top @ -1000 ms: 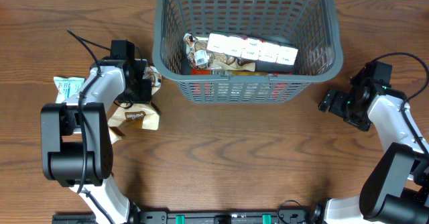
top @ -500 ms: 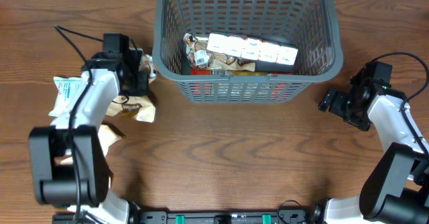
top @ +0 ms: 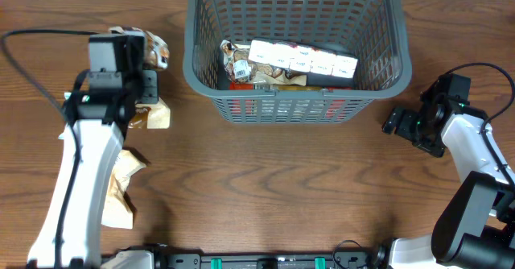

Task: Pack container
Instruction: 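Lift the mushroom pouch with the left gripper and drop it into the basket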

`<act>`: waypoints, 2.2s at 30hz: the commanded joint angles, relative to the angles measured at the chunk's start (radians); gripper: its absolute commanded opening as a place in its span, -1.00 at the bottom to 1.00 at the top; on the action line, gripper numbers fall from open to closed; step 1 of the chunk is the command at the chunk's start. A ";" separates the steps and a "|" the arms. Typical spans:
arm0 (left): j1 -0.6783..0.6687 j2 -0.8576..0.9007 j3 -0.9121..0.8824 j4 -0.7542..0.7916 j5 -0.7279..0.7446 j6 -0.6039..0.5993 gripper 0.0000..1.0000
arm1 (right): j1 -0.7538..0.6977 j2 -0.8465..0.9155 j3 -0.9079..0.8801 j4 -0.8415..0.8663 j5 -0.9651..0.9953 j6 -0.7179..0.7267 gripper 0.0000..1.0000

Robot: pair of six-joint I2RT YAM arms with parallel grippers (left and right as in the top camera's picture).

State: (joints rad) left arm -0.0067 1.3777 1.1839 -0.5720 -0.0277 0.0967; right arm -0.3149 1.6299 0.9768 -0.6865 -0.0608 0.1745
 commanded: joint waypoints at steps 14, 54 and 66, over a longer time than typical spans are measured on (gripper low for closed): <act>-0.056 -0.230 0.093 -0.050 0.073 -0.036 -0.89 | 0.009 0.003 -0.001 0.002 -0.008 -0.016 0.98; -0.548 0.456 0.860 -0.452 0.159 0.682 -0.88 | 0.009 0.003 -0.001 -0.002 -0.008 -0.015 0.98; -0.544 0.606 0.860 -0.473 0.159 0.759 -0.89 | 0.009 0.003 -0.001 -0.012 -0.007 -0.015 0.98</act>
State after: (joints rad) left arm -0.5545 1.9739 2.0327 -1.0336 0.1104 0.8349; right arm -0.3149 1.6299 0.9756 -0.6949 -0.0639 0.1715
